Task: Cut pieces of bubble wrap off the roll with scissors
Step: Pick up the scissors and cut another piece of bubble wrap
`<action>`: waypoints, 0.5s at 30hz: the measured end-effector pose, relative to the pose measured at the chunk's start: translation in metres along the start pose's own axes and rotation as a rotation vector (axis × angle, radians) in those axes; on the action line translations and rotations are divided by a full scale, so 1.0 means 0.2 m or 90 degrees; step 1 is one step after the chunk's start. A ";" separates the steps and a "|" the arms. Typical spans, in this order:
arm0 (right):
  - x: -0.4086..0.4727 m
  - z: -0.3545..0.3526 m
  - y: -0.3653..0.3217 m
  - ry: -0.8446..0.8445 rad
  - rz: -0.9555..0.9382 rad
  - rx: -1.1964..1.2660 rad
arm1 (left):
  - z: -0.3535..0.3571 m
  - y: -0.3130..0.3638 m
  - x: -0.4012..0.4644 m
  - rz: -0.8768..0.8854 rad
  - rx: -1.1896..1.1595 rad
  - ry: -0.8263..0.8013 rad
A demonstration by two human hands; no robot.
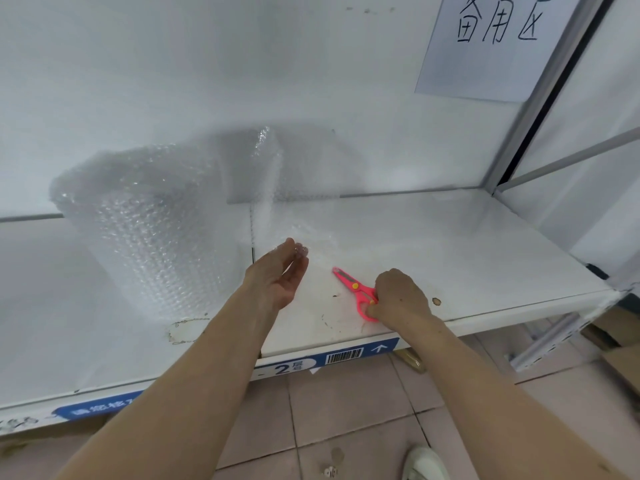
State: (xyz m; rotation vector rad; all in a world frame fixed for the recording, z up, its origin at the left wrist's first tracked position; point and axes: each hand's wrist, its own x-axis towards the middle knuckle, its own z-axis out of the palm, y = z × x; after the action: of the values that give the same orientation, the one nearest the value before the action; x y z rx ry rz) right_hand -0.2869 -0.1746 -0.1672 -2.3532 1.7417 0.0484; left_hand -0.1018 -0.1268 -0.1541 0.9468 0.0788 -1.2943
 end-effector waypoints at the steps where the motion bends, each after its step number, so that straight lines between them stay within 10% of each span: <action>1: -0.01 -0.01 0.00 0.017 -0.001 -0.018 | 0.00 0.00 -0.01 -0.005 -0.005 -0.005; 4: -0.04 -0.03 0.03 0.092 0.057 0.057 | 0.01 0.02 -0.03 -0.015 -0.022 -0.013; 9: -0.10 -0.10 0.04 0.165 0.176 0.692 | 0.03 0.04 -0.07 -0.021 -0.052 -0.033; 15: -0.23 -0.09 -0.14 -0.178 0.205 1.133 | 0.06 0.04 -0.08 -0.028 -0.058 -0.044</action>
State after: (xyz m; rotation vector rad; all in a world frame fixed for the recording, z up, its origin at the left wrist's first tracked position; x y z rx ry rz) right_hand -0.2763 -0.1268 -0.1377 -0.7002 1.0314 -0.7306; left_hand -0.1058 -0.1224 -0.1345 0.8257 0.1056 -1.3516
